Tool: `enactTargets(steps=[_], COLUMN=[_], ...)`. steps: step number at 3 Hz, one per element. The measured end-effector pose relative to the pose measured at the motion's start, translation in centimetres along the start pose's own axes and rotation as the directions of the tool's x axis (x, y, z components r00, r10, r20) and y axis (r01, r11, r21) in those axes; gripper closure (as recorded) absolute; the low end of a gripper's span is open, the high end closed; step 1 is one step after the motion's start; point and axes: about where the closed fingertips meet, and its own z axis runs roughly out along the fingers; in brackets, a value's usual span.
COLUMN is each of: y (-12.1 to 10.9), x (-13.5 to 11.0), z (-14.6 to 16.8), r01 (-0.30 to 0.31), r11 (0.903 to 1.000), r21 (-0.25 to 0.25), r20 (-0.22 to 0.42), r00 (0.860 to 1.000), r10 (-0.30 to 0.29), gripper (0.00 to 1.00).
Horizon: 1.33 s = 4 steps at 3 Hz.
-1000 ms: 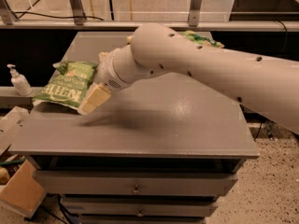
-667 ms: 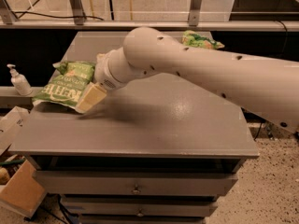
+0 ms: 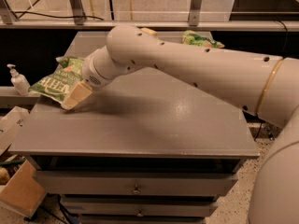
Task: Pick green jalapeno chip bag
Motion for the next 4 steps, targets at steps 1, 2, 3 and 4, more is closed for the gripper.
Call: enactTargets(steps=[1,2,3,4], y=[0.8,1.4,2.0,2.6], x=[-0.5,-0.4,0.1,0.7], z=[0.8,0.5,-0.8,-3.0], r01=[-0.031,-0.053,-0.067,-0.071], r11=[0.9986,0.9967,0.9960,0.9968], r21=[-0.043,-0.061,-0.059,-0.037], r20=[-0.004,-0.017,-0.031,-0.037], r00=[1.000,0.999,0.997,0.997], r10=[0.030,0.052,0.066,0.069], gripper=[0.21,0.44,0.69,0.92])
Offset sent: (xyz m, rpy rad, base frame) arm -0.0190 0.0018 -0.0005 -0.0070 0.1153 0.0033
